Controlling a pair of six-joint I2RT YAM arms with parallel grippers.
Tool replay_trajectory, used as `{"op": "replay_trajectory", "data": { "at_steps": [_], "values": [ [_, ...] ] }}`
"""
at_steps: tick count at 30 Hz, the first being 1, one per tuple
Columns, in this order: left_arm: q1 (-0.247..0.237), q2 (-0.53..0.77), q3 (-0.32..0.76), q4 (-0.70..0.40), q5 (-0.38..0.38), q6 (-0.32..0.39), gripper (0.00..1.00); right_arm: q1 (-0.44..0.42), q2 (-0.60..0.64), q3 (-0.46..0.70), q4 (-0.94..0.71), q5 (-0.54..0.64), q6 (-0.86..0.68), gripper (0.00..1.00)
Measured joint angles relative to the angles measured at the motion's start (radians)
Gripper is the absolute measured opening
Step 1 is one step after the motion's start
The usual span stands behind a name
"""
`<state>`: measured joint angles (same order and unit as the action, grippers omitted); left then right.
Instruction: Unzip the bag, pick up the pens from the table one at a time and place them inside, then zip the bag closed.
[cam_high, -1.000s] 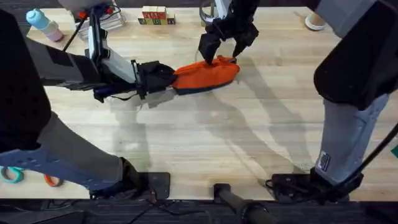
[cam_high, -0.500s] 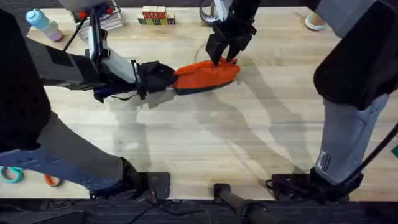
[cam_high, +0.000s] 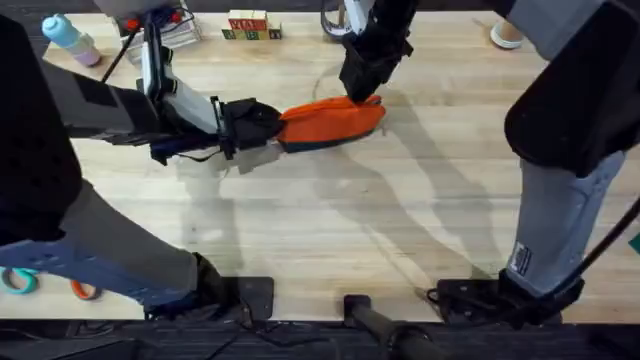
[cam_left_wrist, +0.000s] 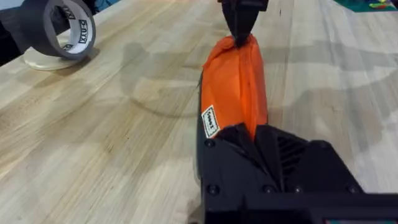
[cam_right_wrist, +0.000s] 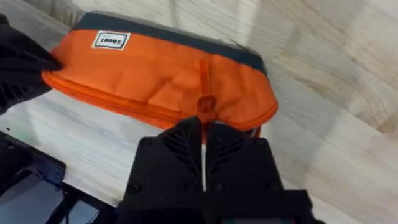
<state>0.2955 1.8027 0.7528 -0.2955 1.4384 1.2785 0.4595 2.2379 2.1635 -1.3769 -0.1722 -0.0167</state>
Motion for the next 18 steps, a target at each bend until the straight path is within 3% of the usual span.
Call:
{"op": "replay_trajectory", "data": {
  "at_steps": [18],
  "values": [
    [0.0,0.0,0.0,0.0,0.0,0.0,0.042,-0.049,-0.002,0.0,-0.01,-0.017,-0.006,0.031]
  ]
}}
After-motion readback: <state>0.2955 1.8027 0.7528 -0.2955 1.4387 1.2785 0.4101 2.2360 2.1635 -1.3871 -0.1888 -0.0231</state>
